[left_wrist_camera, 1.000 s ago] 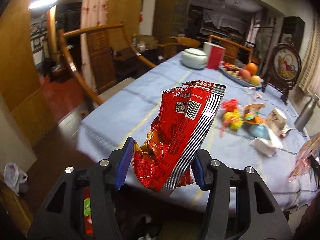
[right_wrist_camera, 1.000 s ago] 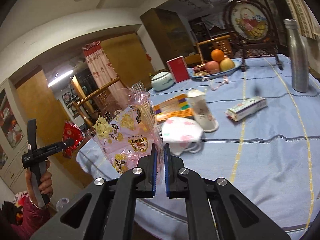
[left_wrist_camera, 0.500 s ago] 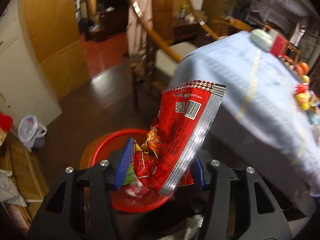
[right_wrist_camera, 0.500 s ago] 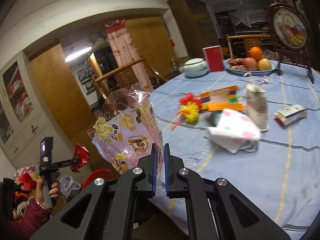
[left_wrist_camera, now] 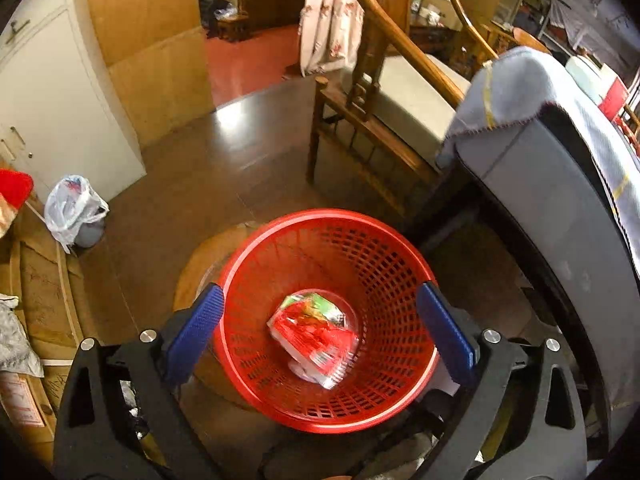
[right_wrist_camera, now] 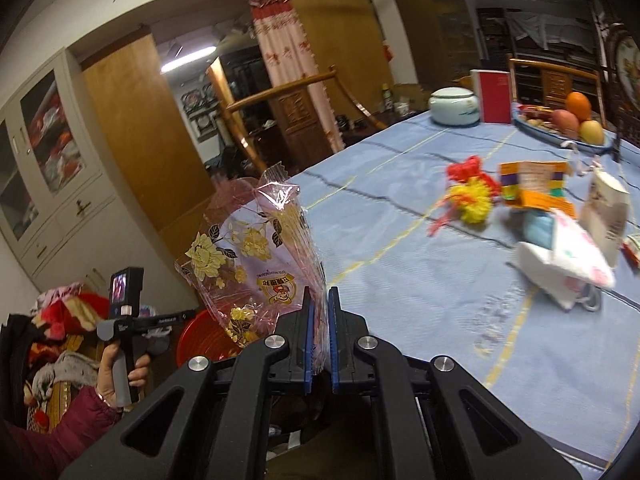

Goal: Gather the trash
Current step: 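Carry both wrappers to the wastebasket and release them from both tools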

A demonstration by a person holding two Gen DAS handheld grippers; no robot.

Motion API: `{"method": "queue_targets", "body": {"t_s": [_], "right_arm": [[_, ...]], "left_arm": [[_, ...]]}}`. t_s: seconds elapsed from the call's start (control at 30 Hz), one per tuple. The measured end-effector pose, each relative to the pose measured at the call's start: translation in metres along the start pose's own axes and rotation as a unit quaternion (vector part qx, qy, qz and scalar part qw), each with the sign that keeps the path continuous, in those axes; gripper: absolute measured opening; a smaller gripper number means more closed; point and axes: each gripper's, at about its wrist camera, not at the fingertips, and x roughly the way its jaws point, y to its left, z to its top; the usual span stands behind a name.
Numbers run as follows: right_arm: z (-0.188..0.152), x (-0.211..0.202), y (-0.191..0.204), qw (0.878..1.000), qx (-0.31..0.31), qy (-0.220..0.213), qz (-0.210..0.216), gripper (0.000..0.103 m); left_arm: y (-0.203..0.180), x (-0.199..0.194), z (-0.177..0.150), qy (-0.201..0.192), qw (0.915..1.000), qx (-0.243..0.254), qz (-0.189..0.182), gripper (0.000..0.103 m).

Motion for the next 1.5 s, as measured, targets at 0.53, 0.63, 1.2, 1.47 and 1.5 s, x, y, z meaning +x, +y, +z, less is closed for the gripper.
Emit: {"method": "queue_targets", "body": {"t_s": [0.53,0.63,1.2,1.47,1.5], "right_arm": [[0.002,0.122,0.122,0.985,-0.102,0.108,0.088,0.007],[-0.002,0.156,0.145,0.979,-0.118,0.132,0.097,0.007],[-0.005,0.2,0.181,0.976,-0.146,0.141,0.082,0.044],[0.003,0.151,0.147,0.985,-0.123,0.1,0.073,0.049],[0.005,0.142,0.14,0.987,-0.117,0.09,0.069,0.05]], "left_arm": [[0.052,-0.014,0.012,-0.05,0.9963,-0.052,0.046,0.096],[0.066,-0.014,0.012,-0.056,0.9948,-0.064,0.057,0.096],[0.081,-0.014,0.011,-0.058,0.9932,-0.086,0.054,0.096],[0.047,-0.037,0.017,-0.079,0.9946,-0.058,0.036,0.096],[0.042,-0.041,0.018,-0.082,0.9947,-0.053,0.033,0.096]]}}
